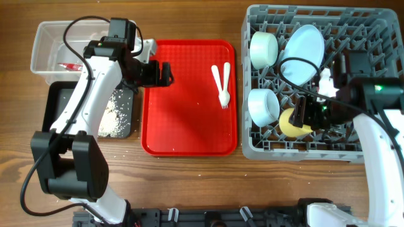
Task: Sort waste into correct bins and load items into the dishwasher rack
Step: 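Carry the yellow cup right and lay it in the rack, then release the cup and reach the right gripper to the white utensils, then grasp the white spoon on the red tray with the right gripper, then carry the white spoon right and lower it into the rack, then release the spoon and reach the right gripper to the white fork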
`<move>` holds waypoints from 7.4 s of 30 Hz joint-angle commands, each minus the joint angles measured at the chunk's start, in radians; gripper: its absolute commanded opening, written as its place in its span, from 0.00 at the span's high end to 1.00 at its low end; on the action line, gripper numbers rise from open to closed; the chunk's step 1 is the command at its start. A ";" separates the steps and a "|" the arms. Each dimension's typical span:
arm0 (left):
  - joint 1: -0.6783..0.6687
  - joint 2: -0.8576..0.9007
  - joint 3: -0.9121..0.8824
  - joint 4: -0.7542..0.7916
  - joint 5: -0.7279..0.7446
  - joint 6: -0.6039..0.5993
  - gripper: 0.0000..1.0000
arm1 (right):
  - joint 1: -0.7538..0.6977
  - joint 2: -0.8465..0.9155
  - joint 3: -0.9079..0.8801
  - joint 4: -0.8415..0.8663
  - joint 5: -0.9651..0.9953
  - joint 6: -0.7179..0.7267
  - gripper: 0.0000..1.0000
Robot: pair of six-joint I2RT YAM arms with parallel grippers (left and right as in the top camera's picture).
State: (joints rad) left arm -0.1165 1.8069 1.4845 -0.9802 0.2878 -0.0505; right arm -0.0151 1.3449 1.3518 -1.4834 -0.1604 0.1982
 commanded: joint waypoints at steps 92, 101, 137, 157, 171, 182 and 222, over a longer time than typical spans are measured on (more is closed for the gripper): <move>0.254 -0.018 0.013 -0.048 -0.106 -0.257 0.00 | 0.460 0.801 0.779 0.151 0.116 0.090 0.27; 0.254 -0.018 0.013 -0.048 -0.106 -0.257 0.00 | 0.471 0.958 0.779 0.154 0.116 0.090 0.32; 0.254 -0.018 0.013 -0.048 -0.106 -0.257 0.00 | 0.483 1.200 0.767 0.169 0.069 0.169 0.58; 0.254 -0.018 0.013 -0.048 -0.106 -0.257 0.00 | 0.483 1.192 0.772 0.105 0.031 0.115 0.96; 0.254 -0.018 0.013 -0.048 -0.106 -0.257 0.00 | 0.483 0.887 0.772 0.101 0.032 -0.026 0.96; 0.254 -0.018 0.013 -0.048 -0.106 -0.257 0.00 | 0.478 0.787 0.772 0.085 0.032 -0.039 0.96; 0.254 -0.018 0.013 -0.048 -0.106 -0.257 0.00 | 0.122 0.368 0.450 0.015 0.478 0.688 0.96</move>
State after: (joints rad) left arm 0.1379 1.8069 1.4845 -1.0286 0.1699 -0.2951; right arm 0.1085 1.7348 1.8496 -1.4624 0.1871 0.6338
